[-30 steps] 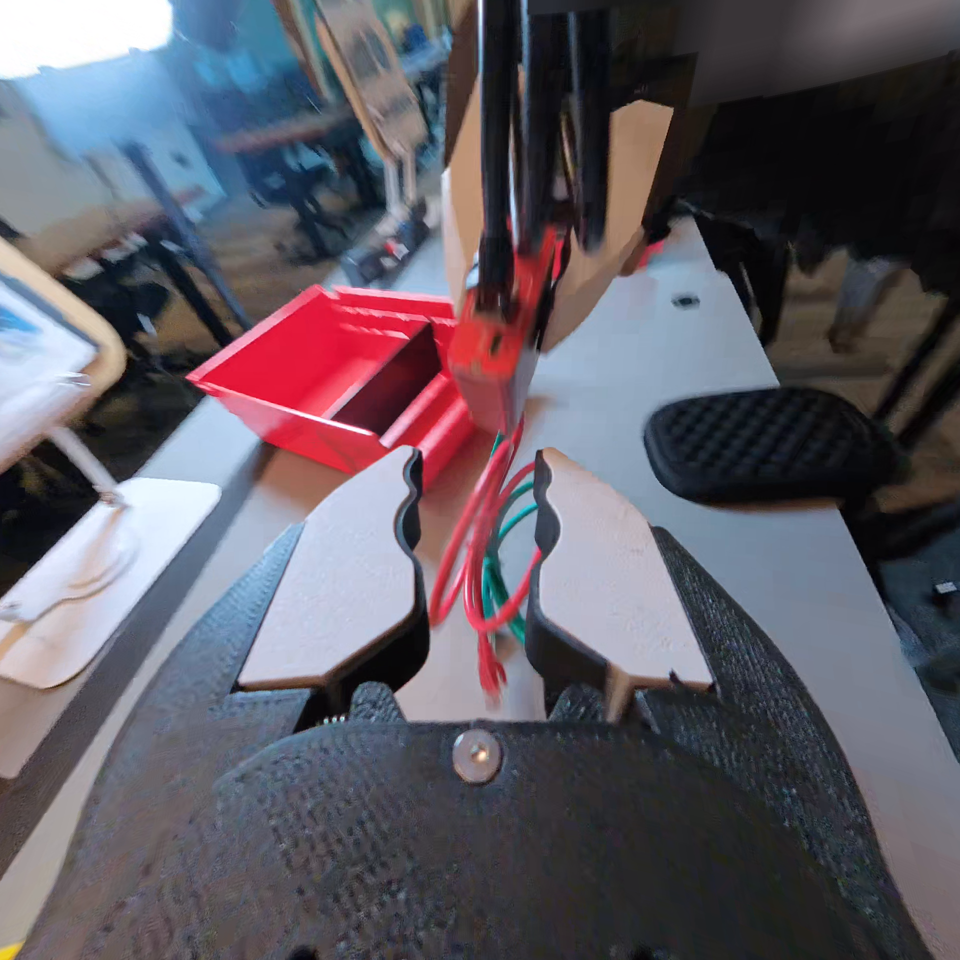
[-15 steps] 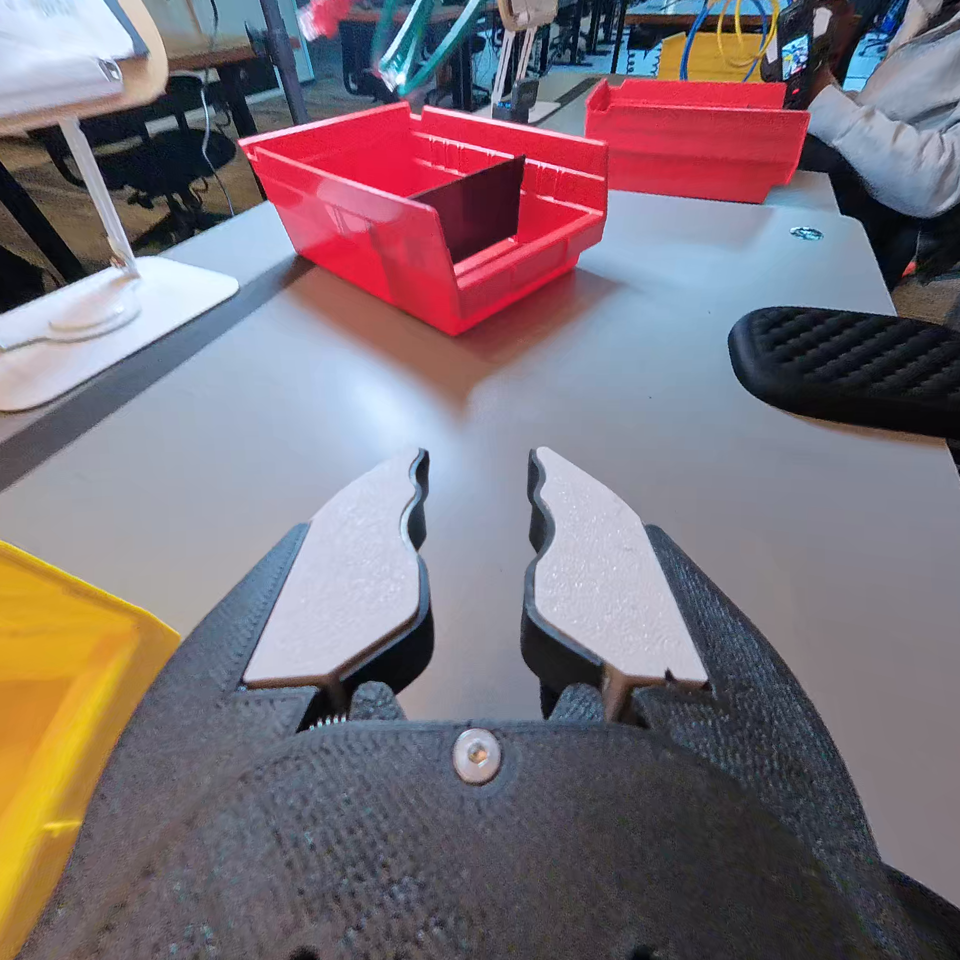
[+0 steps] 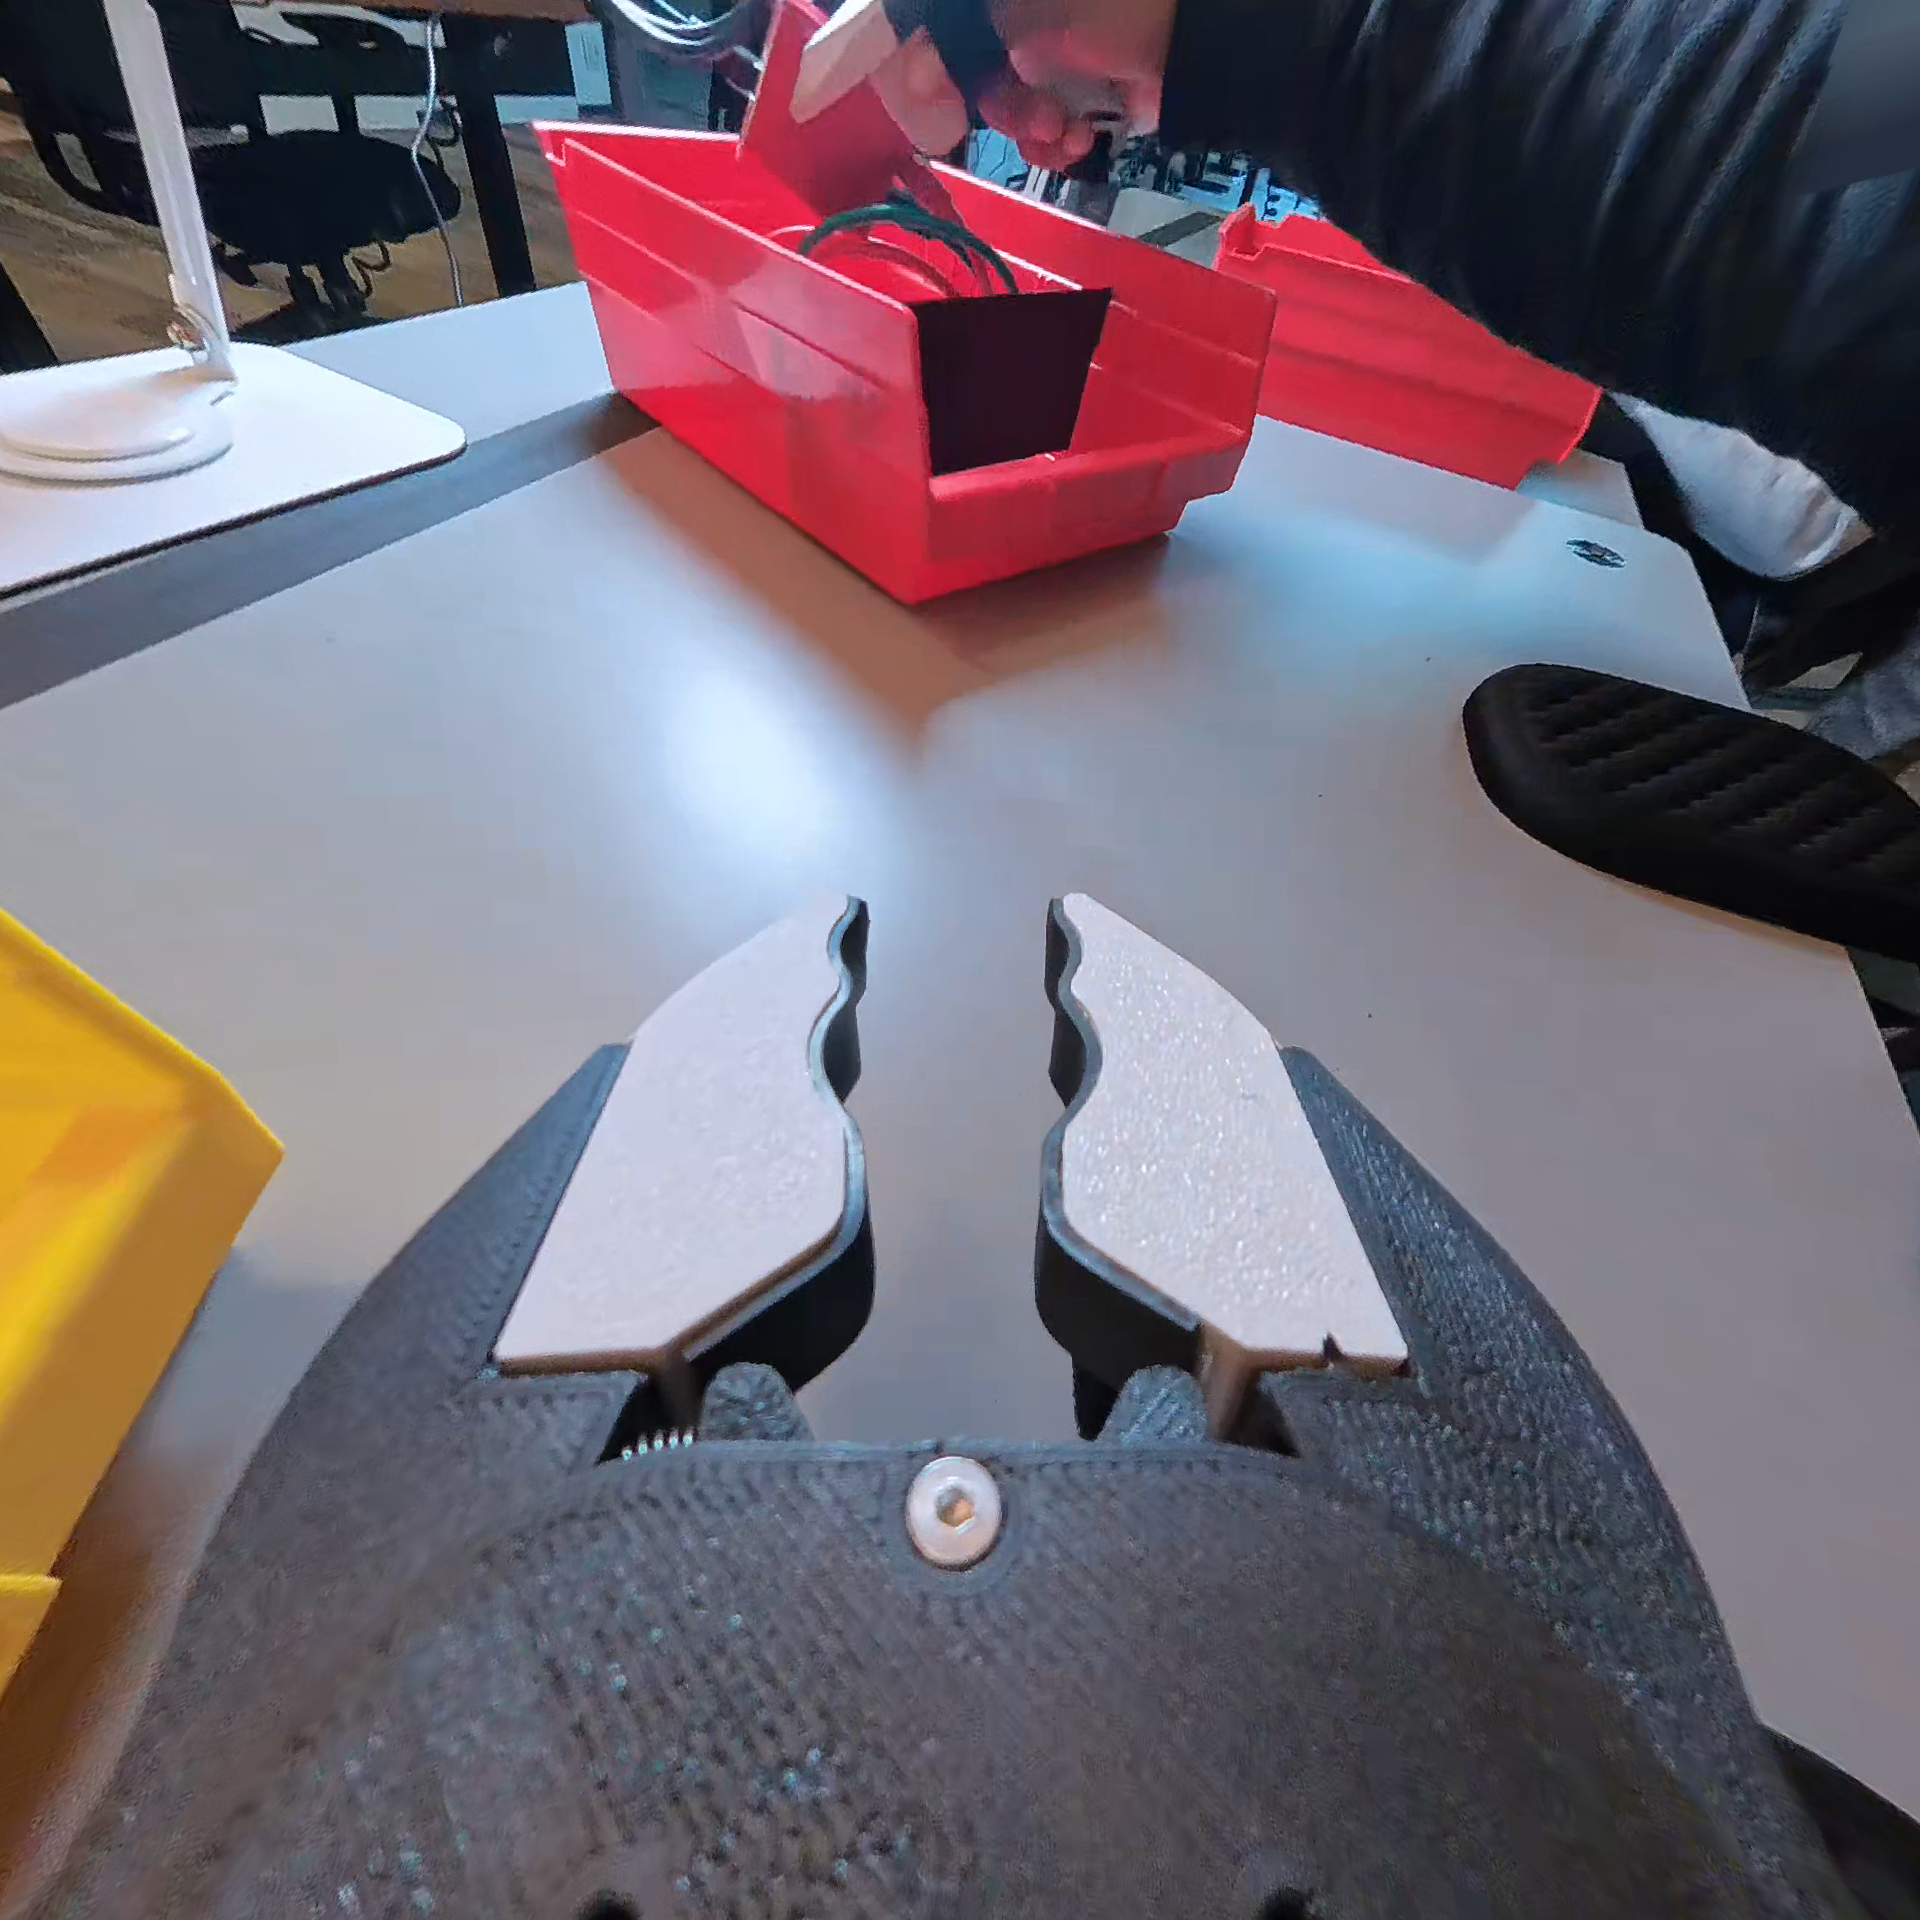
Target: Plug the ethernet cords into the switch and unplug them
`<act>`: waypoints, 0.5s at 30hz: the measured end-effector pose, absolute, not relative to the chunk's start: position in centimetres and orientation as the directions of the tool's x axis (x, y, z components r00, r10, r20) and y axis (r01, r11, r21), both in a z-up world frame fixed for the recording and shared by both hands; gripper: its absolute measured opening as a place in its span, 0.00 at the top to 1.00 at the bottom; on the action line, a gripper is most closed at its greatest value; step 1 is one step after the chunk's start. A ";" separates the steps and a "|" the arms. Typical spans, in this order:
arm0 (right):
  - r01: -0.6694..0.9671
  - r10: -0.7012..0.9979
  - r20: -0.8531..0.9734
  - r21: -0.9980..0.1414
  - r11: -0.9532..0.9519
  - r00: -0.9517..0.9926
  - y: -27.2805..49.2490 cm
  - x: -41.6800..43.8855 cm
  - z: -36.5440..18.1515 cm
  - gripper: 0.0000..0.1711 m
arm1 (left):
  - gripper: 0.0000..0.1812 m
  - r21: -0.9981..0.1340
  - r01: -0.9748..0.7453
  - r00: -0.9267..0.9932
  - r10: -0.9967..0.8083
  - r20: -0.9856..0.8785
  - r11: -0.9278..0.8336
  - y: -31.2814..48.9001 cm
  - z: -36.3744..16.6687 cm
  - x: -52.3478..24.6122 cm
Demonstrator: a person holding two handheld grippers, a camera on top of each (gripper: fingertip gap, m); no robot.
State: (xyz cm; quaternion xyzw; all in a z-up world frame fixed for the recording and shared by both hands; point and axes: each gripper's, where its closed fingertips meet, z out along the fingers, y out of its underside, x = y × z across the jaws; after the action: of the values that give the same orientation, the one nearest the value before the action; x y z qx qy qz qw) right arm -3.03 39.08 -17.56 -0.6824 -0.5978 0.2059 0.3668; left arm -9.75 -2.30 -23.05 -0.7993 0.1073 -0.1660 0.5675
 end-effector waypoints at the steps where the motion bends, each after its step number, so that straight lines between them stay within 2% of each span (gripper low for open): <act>1: 0.709 0.970 0.150 -0.705 -0.032 0.193 39.0 -3.2 -18.3 0.84 | 0.82 -0.940 0.018 0.921 -0.361 0.149 -0.341 -2.2 -23.3 -9.7; 3: 0.824 0.977 0.142 -0.565 -0.049 0.156 38.3 -3.1 -20.9 0.84 | 0.82 -0.935 0.014 0.918 -0.365 0.153 -0.354 -2.2 -23.6 -9.5; 4: 0.863 0.971 0.200 -0.504 -0.014 0.132 38.5 -3.1 -21.8 0.83 | 0.82 -0.934 0.008 0.918 -0.367 0.148 -0.356 -2.2 -23.7 -9.4; 6: 0.900 0.952 0.290 -0.434 0.044 0.093 38.7 -3.3 -22.4 0.83 | 0.82 -0.934 -0.011 0.922 -0.366 0.129 -0.356 -2.3 -23.9 -9.3; 10: 0.932 0.959 0.280 -0.357 0.067 0.039 37.8 -2.7 -22.8 0.78 | 0.82 -0.928 -0.024 0.928 -0.354 0.118 -0.372 -2.3 -24.3 -9.5; 12: 0.932 0.968 0.248 -0.356 0.070 0.022 37.0 -2.3 -22.3 0.68 | 0.81 -0.916 -0.022 0.938 -0.325 0.120 -0.400 -2.4 -24.5 -10.1; 15: 0.876 0.986 0.166 -0.480 0.056 0.028 35.0 -2.0 -20.0 0.62 | 0.79 -0.923 -0.022 0.961 -0.263 0.087 -0.384 -2.5 -23.9 -11.6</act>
State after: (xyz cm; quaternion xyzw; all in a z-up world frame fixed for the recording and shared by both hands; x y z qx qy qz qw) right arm -2.03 35.00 -20.01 -0.6771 -0.6874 0.1168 0.2355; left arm -11.59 -2.46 -23.85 -0.8245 0.0863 -0.1101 0.5482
